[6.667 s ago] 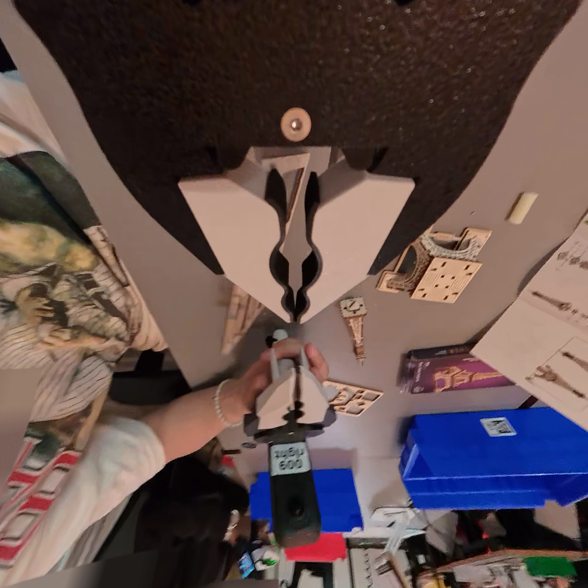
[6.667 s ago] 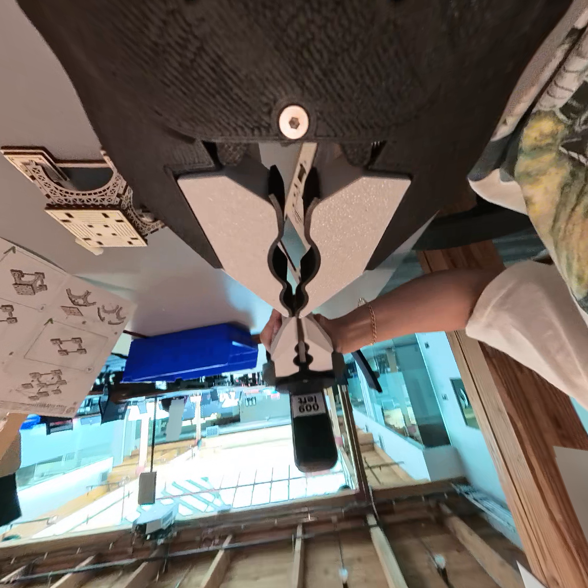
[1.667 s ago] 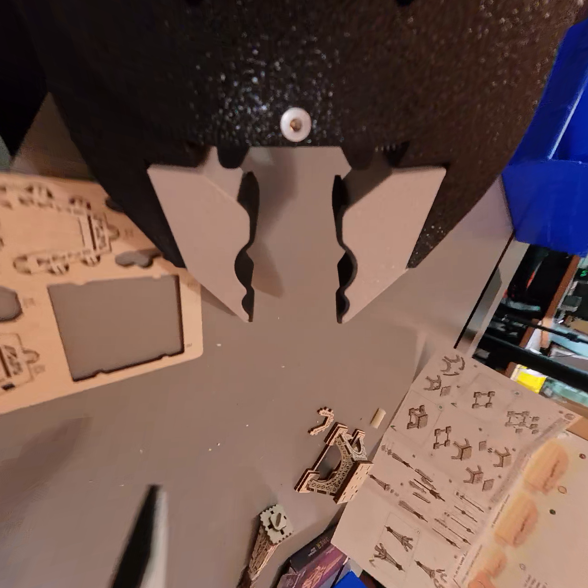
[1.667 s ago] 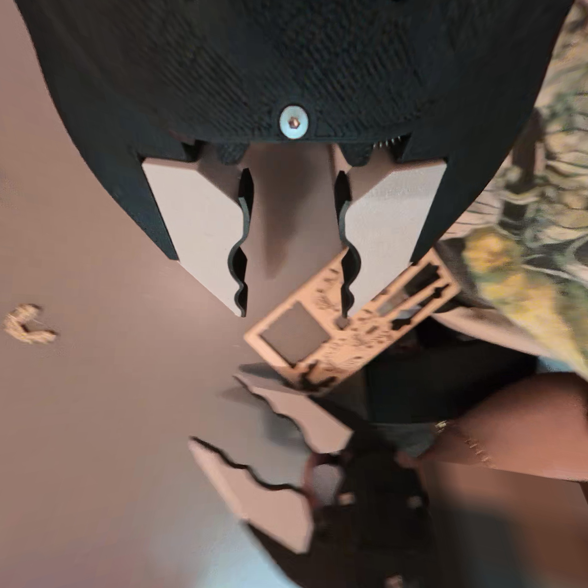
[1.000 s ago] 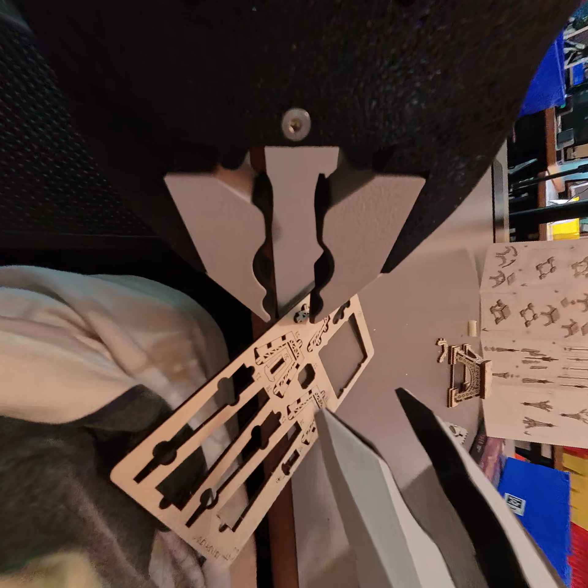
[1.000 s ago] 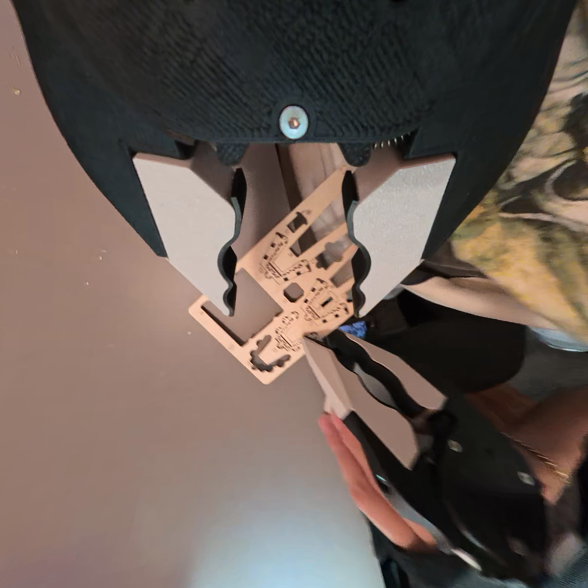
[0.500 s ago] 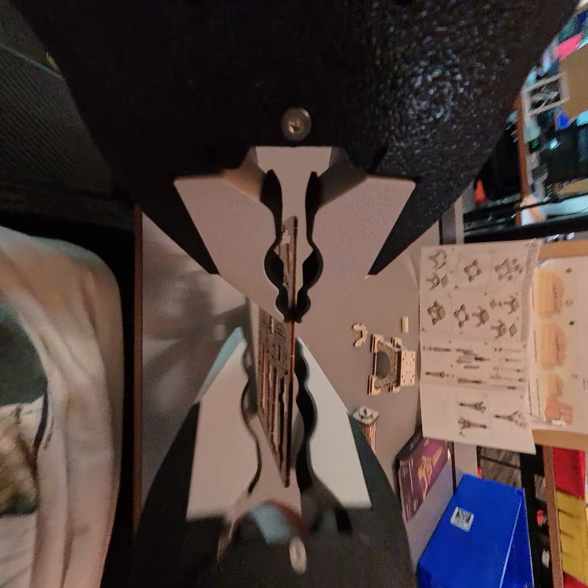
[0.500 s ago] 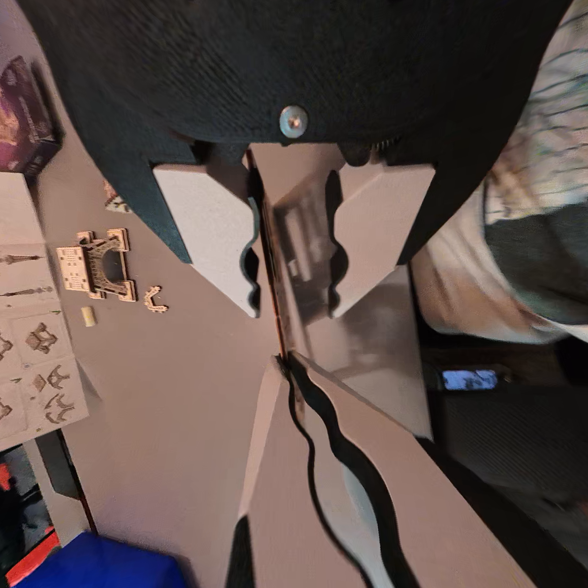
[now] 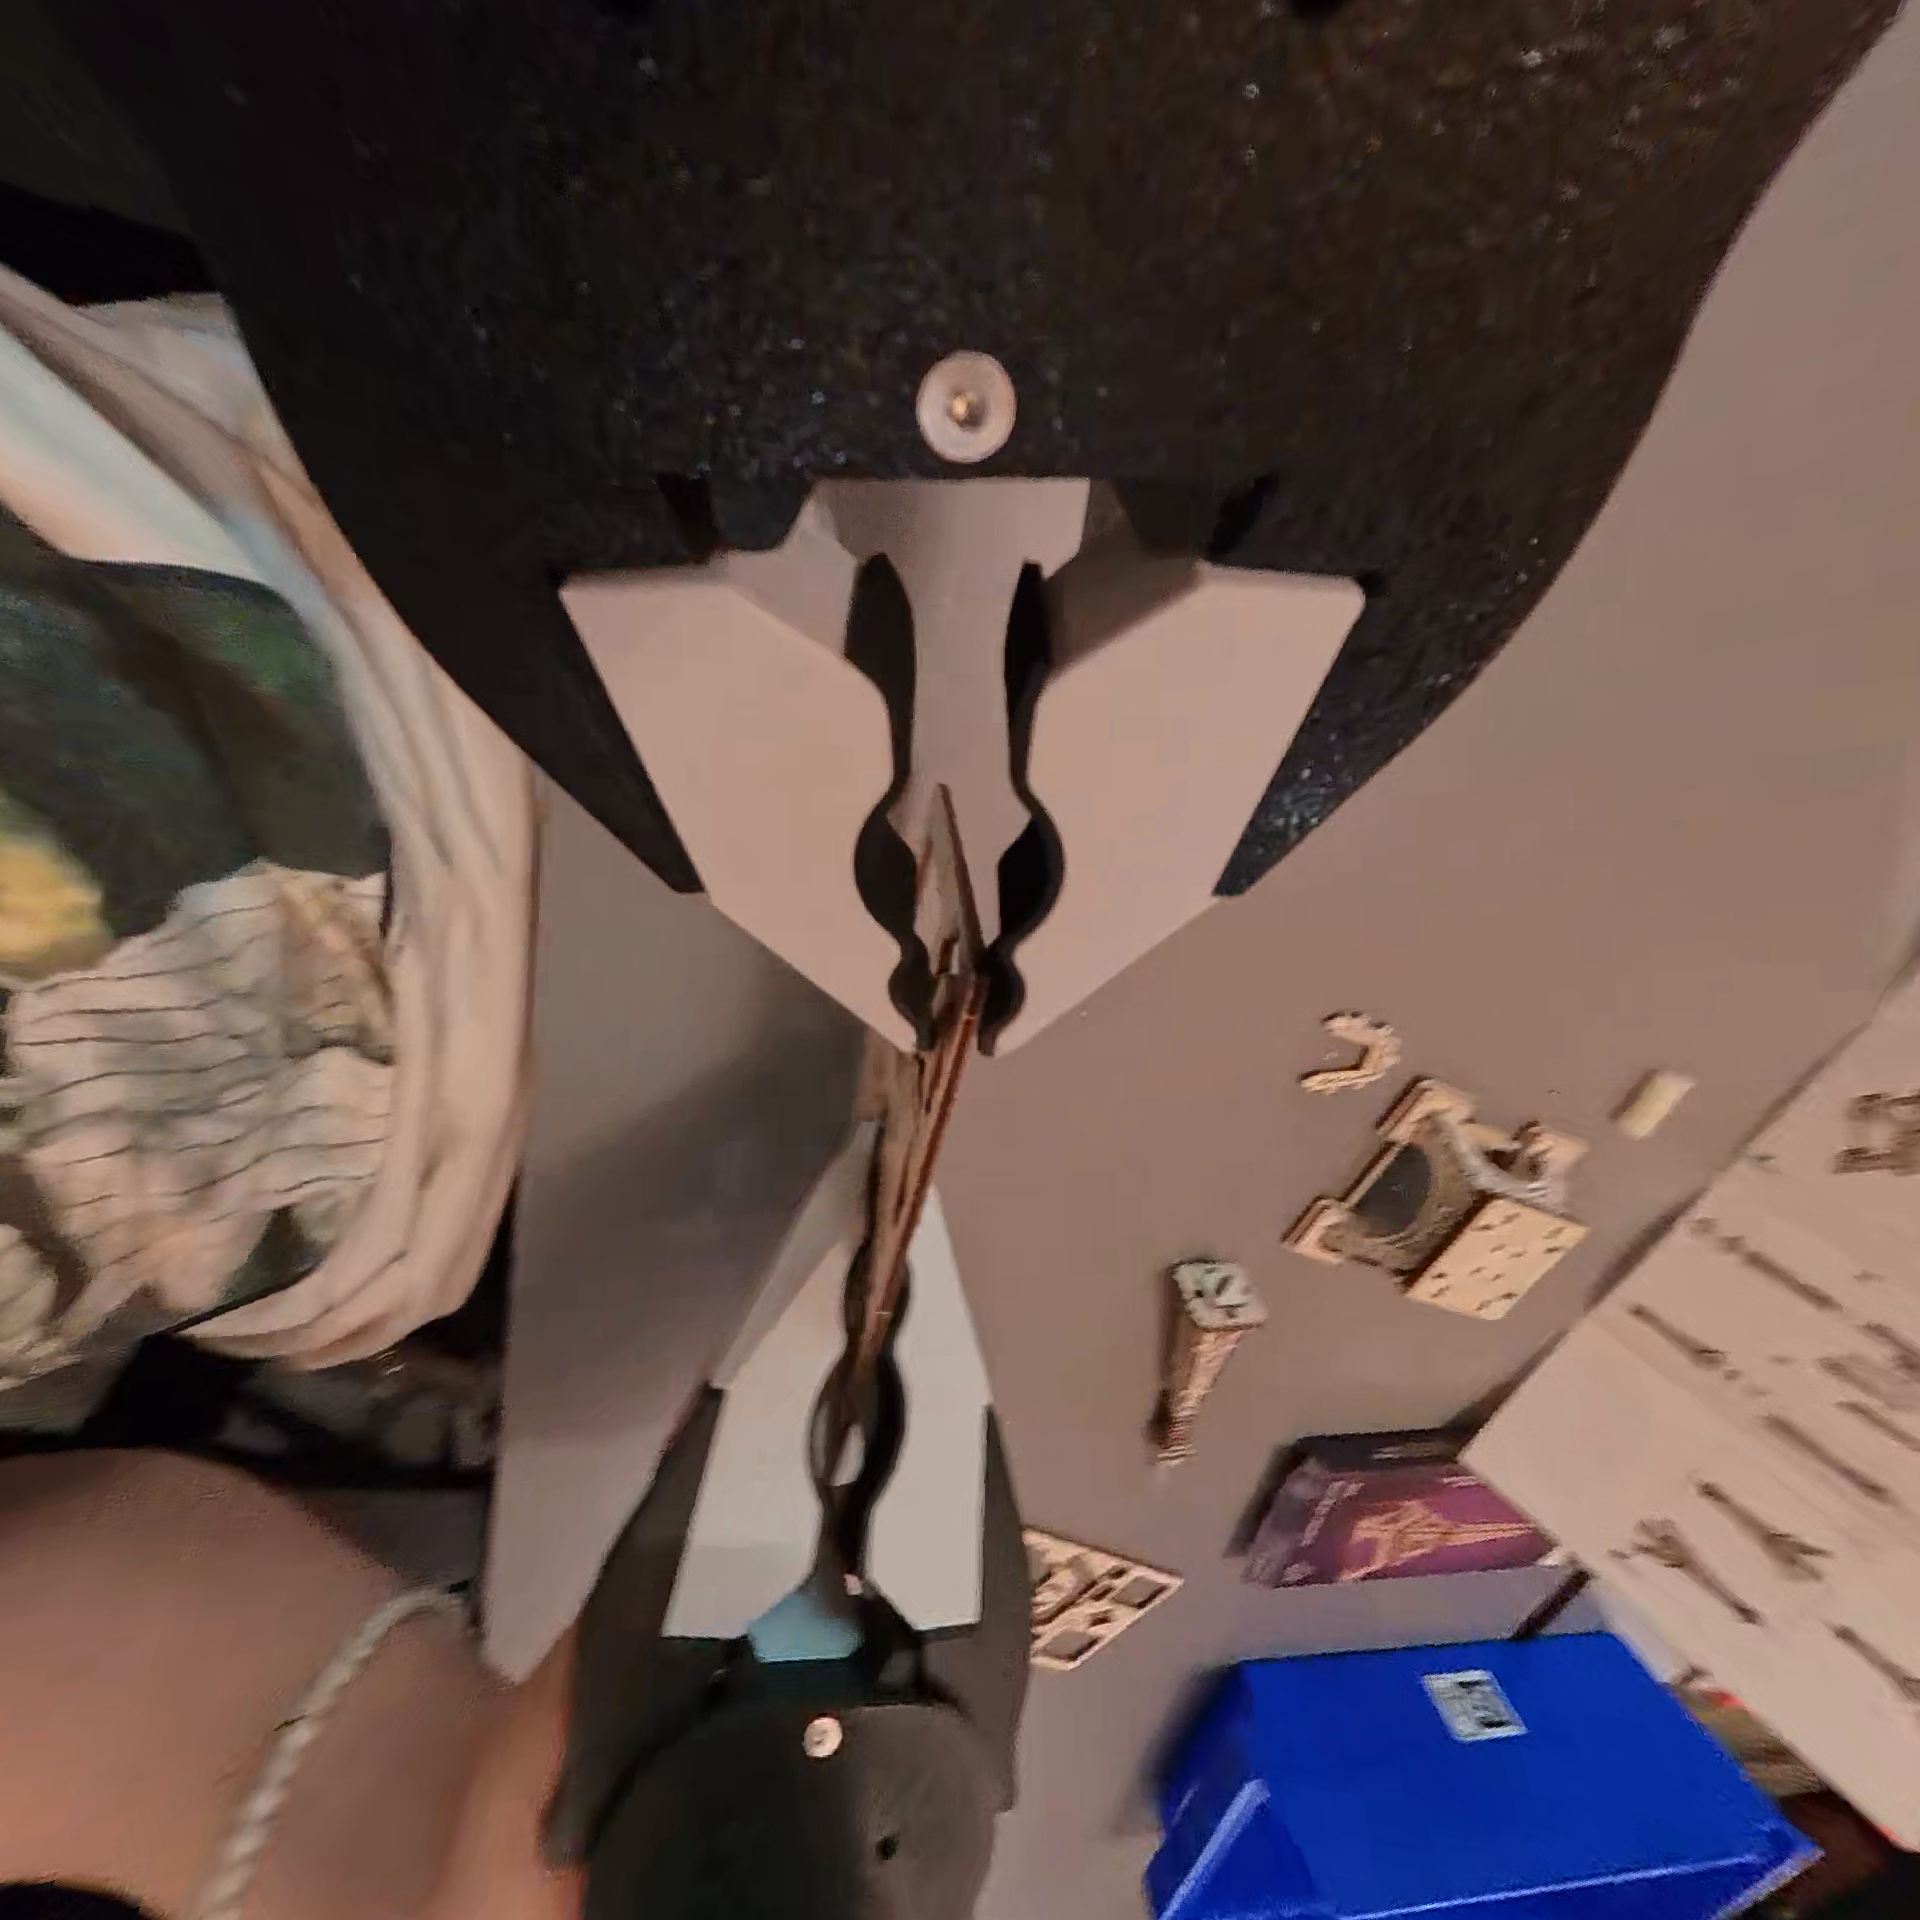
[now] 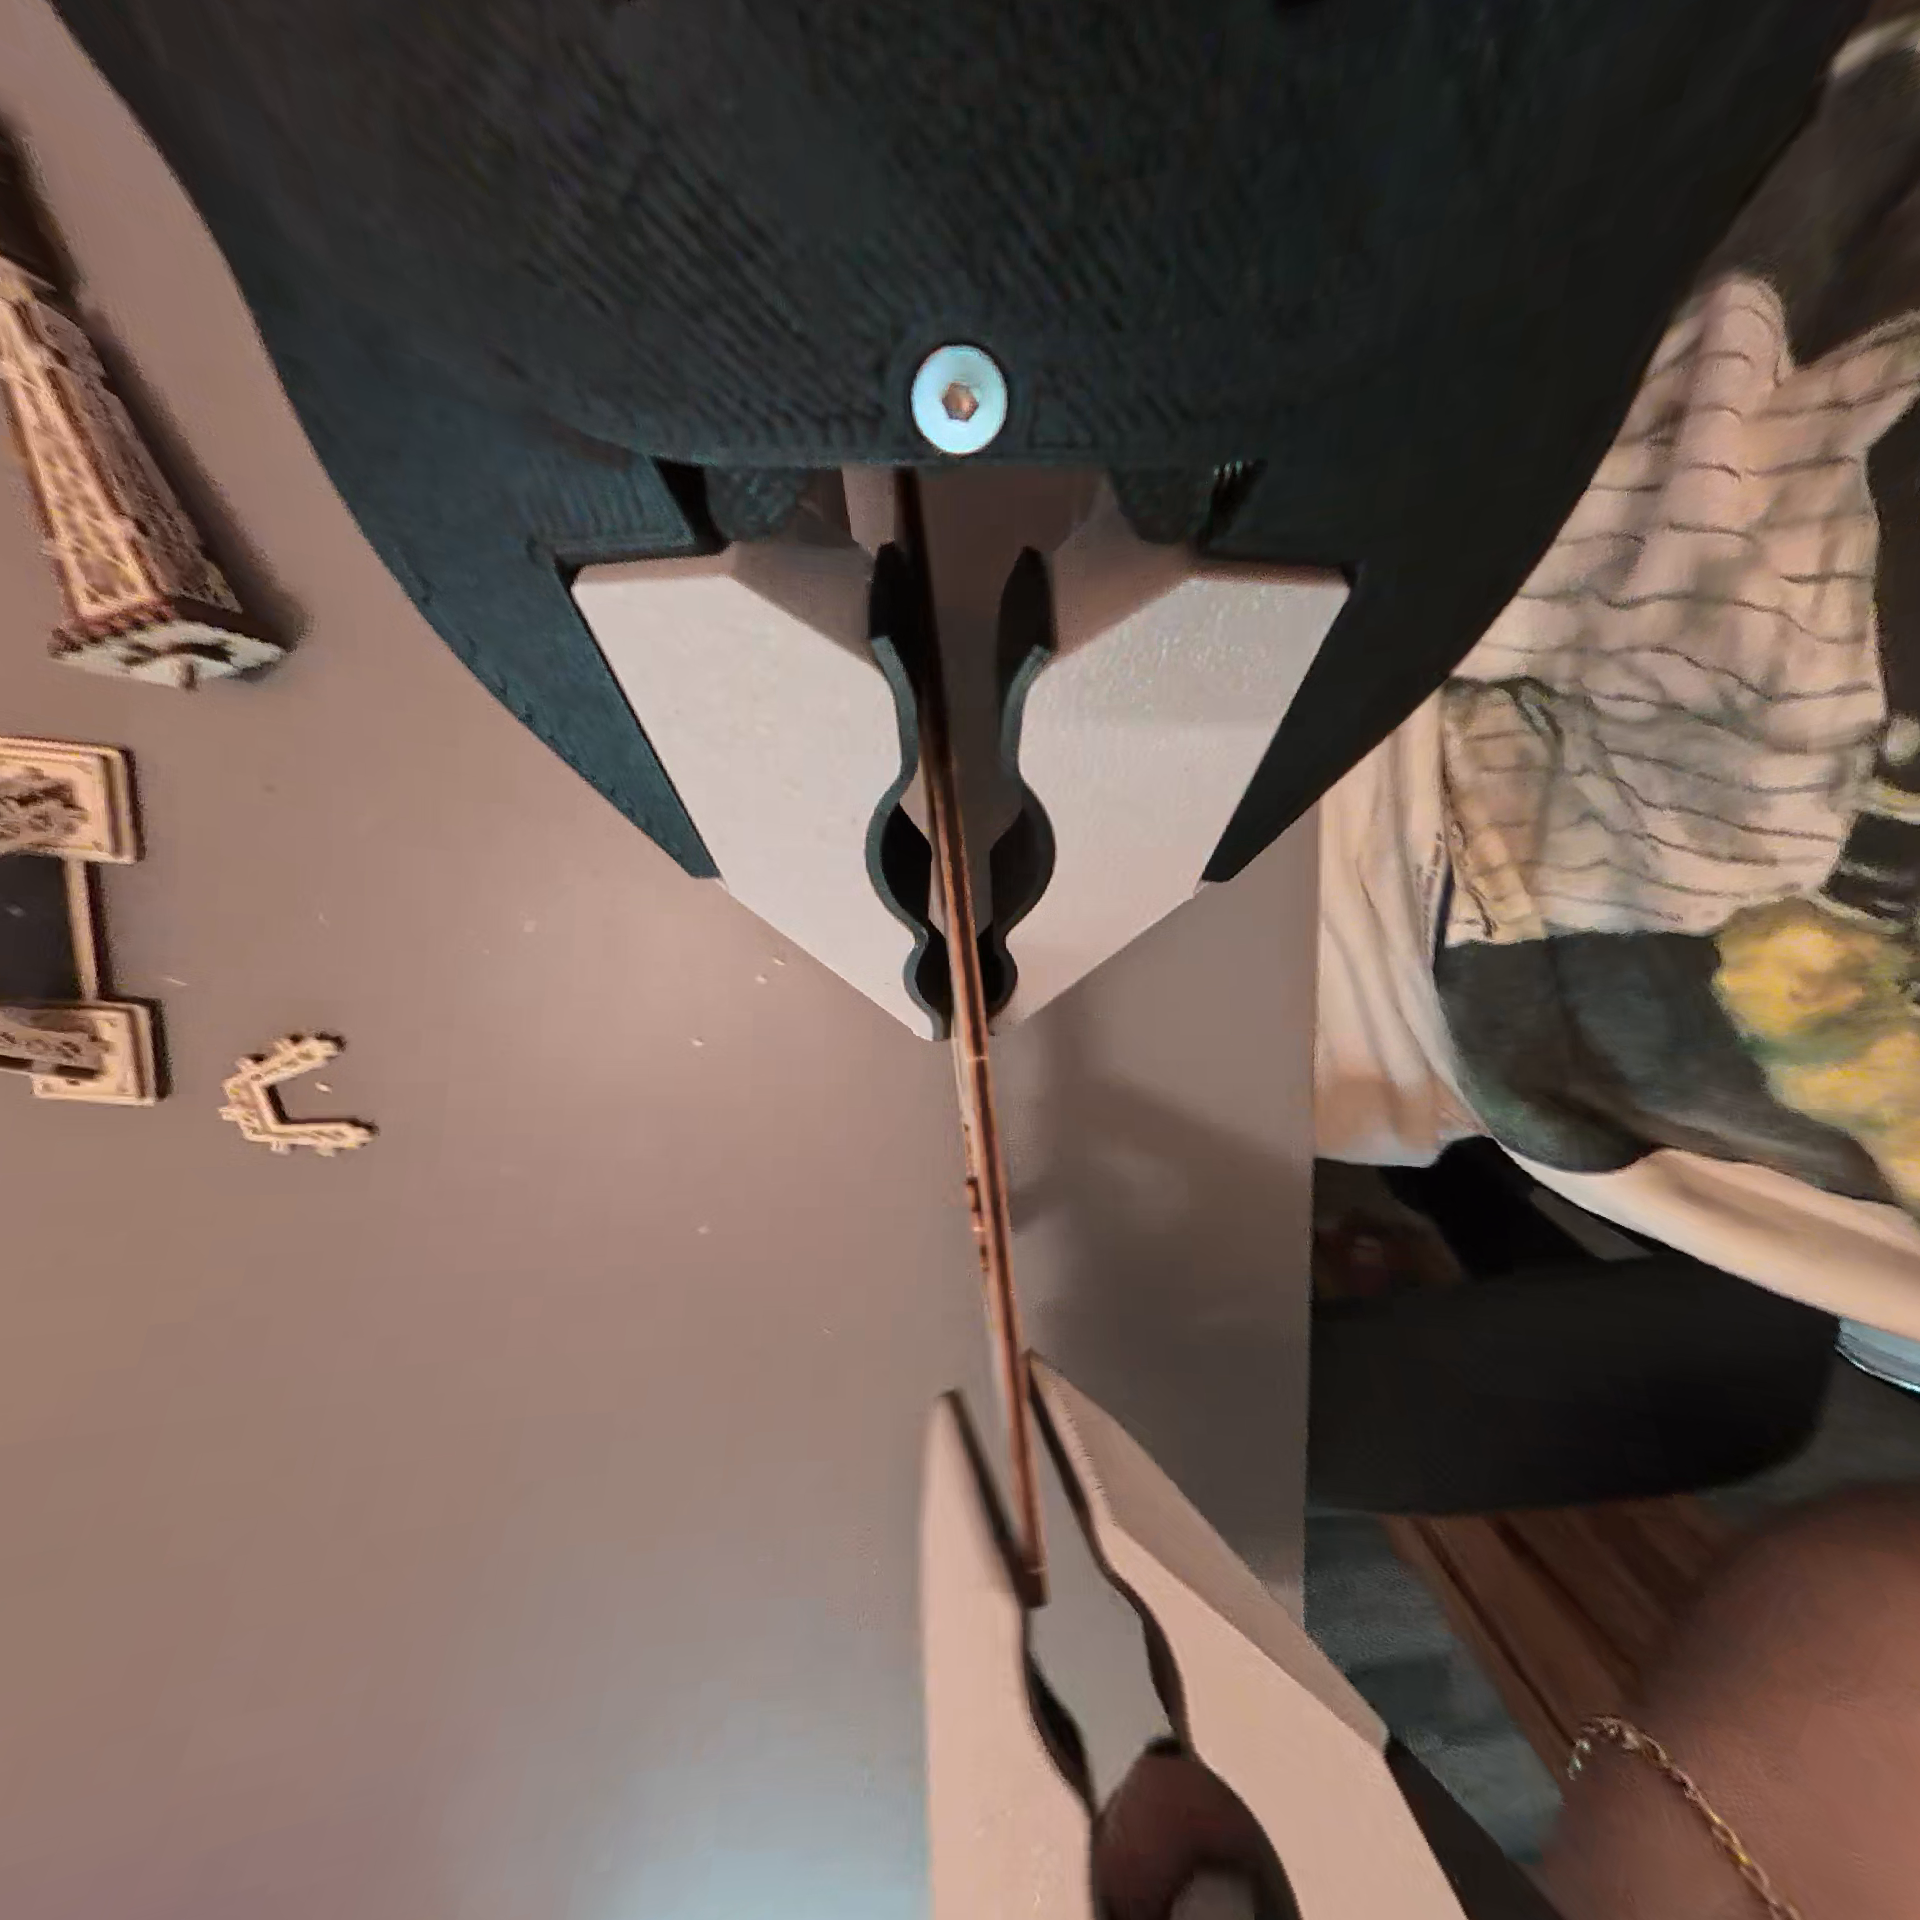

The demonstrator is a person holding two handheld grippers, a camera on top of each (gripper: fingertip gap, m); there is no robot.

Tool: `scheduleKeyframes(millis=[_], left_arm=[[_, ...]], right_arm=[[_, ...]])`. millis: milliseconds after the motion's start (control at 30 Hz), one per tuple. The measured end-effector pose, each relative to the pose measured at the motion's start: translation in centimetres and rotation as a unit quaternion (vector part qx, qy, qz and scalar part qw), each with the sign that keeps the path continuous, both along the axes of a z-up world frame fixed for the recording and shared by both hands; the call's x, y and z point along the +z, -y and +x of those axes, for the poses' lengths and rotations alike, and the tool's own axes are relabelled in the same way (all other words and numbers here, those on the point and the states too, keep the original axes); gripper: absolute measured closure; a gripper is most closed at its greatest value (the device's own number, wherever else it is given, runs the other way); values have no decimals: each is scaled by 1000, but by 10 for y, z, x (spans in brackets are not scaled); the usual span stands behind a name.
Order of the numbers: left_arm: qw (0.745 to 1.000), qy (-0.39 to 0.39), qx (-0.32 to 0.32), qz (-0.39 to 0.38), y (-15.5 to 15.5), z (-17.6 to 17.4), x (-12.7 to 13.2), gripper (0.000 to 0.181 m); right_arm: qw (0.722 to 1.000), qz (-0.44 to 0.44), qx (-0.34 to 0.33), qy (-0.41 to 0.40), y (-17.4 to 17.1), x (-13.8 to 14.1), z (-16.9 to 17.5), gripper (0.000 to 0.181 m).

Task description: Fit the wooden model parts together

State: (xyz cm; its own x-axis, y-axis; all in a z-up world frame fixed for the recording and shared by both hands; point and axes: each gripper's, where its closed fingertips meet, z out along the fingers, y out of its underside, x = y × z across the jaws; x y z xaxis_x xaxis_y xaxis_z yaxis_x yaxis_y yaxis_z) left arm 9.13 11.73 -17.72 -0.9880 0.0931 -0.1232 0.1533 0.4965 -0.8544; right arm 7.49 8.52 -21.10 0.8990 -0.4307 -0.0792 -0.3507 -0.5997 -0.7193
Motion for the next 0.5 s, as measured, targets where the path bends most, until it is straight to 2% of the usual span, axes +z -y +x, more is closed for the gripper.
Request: scheduleKeyframes(millis=[133,233,333,367,433,500], left_arm=[[995,-88,-42,-25,19,0,-7,180],[977,-197,-73,-21,31,3,-13,180],[959,-267,-94,-25,43,11,-14,180],[959,-263,-105,-26,46,11,-16,180],[969,-223,-101,-34,52,17,-18,178],[981,-174,-64,-58,58,30,-15,167]], right_arm=[[998,-19,7,60,25,2,13,171],[994,-29,23,99,38,6,17,156],[993,-19,54,102,41,5,13,151],[993,-20,52,100,44,3,17,164],[996,-6,49,79,47,1,20,170],[997,31,35,63,47,5,23,179]])
